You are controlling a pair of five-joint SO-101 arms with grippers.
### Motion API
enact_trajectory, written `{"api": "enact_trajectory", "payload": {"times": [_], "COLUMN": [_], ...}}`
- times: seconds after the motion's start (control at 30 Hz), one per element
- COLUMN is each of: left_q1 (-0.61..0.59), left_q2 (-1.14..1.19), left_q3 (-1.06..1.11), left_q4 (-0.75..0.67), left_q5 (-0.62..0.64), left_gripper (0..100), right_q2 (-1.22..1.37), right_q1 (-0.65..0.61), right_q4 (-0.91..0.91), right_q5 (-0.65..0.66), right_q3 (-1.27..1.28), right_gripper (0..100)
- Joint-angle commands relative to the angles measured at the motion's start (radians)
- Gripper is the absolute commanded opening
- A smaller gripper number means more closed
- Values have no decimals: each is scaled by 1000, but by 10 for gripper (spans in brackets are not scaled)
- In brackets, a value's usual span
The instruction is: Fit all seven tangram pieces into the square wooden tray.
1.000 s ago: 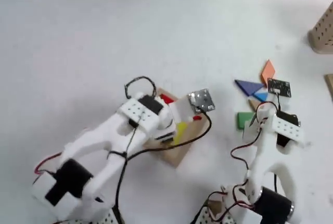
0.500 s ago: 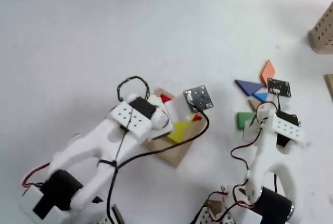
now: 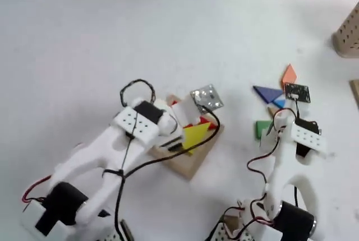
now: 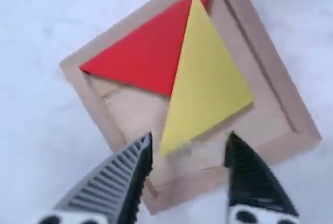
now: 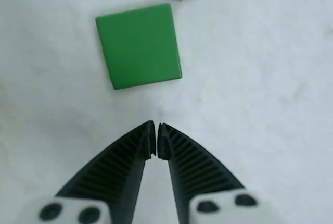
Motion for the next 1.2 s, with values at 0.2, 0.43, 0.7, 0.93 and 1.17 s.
{"api": "enact_trajectory", "payload": {"times": [0.2, 0.43, 0.7, 0.93, 1.17], "left_q1": [25, 7, 16, 64, 62], "left_q2": [15, 288, 312, 312, 312], "left_q3": [-21, -164, -203, -203, -210], "left_q4": [-49, -66, -35, -35, -37], "left_q5": [3, 8, 3, 2, 9], "left_gripper": [389, 388, 254, 35, 22], "right_q2": [-25, -25, -25, -25, -25], "right_q1": [-12, -12, -12, -12, -12], "right_q4": [-15, -15, -33, -35, -35], "right_q5": [12, 12, 12, 12, 12], "right_q3": [-23, -23, -18, -18, -18], "right_gripper": [17, 17, 17, 17, 17]}}
